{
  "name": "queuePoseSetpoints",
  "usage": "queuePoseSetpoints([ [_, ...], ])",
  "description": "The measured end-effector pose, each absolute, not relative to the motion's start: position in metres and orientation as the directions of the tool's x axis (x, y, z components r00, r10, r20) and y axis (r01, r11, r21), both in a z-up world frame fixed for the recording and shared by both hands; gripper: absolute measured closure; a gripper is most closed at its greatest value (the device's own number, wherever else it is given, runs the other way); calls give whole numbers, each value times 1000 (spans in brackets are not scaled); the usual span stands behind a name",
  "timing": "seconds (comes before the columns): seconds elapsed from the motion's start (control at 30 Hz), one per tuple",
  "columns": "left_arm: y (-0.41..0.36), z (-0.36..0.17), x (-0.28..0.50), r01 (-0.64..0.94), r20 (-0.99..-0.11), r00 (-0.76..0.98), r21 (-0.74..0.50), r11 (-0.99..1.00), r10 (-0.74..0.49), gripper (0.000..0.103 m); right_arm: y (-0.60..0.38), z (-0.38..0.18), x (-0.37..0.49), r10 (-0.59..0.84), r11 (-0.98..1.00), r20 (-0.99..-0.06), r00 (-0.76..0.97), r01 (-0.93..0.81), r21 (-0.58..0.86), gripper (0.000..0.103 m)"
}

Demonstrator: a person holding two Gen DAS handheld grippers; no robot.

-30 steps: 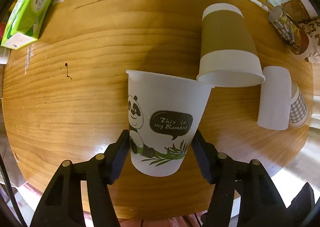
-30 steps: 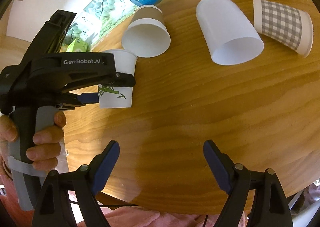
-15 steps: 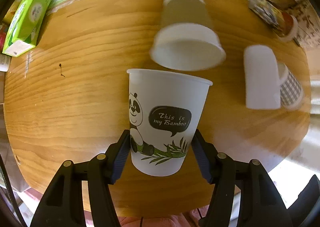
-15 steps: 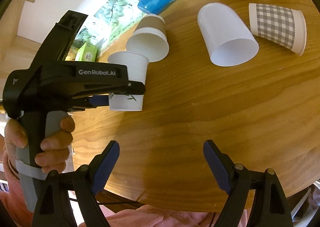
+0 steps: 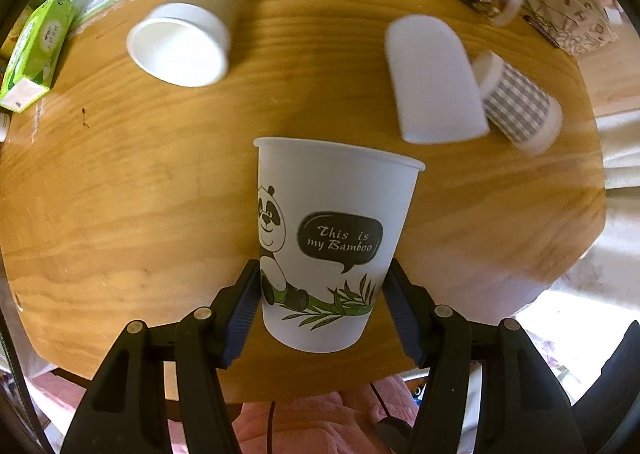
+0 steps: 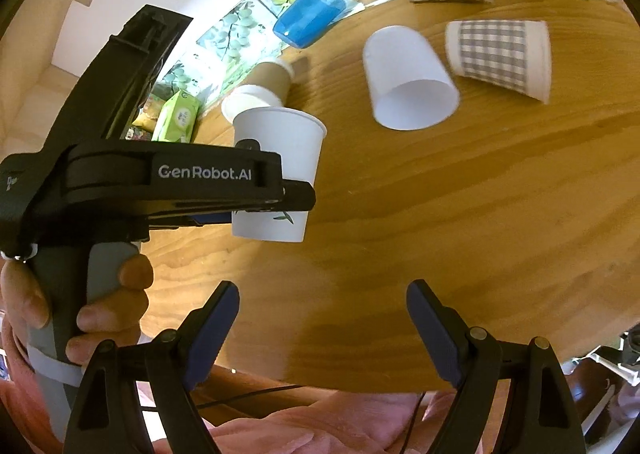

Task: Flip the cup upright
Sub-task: 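Lift the panda cup with the left gripper and rotate it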

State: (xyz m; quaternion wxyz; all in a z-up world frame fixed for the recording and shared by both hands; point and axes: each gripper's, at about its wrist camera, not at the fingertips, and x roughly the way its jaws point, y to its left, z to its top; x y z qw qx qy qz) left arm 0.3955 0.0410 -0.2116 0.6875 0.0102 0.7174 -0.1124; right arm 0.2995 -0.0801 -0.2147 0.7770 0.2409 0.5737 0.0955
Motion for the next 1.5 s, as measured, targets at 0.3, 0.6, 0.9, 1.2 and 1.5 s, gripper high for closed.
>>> queuePoseSetpoints([
  [0.3,16,-211,351,151,-984,-72,-172,973,-163,39,-111,-209,265,409,878,-852,326,114,466,17],
  [0.6,-12,-221,320,100,-978,-93,-197,975,-188,38,-135,-211,239,389,899,-863,324,70,431,17],
  [0.9,-24,-230,300,14,-960,-130,-251,968,-247,38,-161,-216,221,378,911,-870,316,43,411,17],
  [1.2,-32,-238,288,16,-974,-98,-205,979,-203,38,-176,-220,202,367,917,-877,310,41,398,17],
  [1.5,-36,-246,281,-8,-968,-98,-231,973,-231,38,-181,-220,192,366,918,-877,312,33,394,17],
])
